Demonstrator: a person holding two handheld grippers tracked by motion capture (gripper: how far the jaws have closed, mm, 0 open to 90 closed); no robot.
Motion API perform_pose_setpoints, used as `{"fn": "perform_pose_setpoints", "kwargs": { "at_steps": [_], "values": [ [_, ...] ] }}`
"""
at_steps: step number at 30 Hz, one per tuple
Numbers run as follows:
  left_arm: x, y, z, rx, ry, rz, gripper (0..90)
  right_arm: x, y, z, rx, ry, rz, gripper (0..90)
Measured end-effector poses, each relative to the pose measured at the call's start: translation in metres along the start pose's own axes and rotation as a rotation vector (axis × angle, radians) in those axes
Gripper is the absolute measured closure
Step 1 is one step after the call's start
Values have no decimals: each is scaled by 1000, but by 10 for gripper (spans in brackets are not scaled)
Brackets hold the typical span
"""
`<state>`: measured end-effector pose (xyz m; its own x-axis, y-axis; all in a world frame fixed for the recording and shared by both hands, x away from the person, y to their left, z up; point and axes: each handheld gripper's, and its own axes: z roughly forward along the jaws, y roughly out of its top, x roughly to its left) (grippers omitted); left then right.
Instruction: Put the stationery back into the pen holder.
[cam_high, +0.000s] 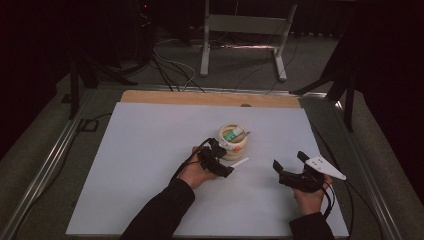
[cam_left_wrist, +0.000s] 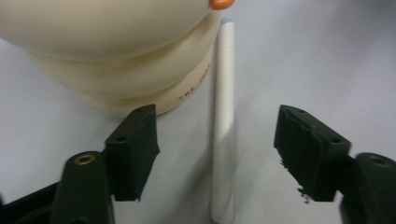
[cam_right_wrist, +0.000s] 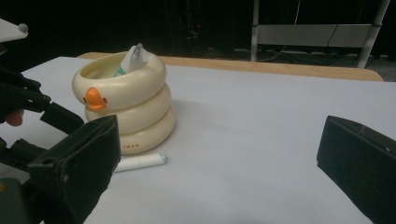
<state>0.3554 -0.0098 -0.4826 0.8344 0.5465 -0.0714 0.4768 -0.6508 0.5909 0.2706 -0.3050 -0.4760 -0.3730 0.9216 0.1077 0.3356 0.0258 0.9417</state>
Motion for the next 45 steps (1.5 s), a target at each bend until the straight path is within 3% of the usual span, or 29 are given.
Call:
{"fn": "perform_pose_setpoints", "kwargs": {
  "at_steps": [11,24,32,38,42,45],
  "values": [
    [-1,-1,13,24,-37,18,468,0,0,0,0,0,0,0],
    [-4,4,24,43,-53,25,538,0,0,0,-1,0,-1,1],
    [-7,11,31,57,-29,41,624,0,0,0,1,1,-1,0],
    [-7,12,35,82,5,54,788,0,0,0,1,2,-2,0],
    [-11,15,35,104,33,101,793,1,0,1,3,4,-3,0],
    [-11,14,34,103,26,119,795,1,0,0,3,3,-3,0]
  ]
}}
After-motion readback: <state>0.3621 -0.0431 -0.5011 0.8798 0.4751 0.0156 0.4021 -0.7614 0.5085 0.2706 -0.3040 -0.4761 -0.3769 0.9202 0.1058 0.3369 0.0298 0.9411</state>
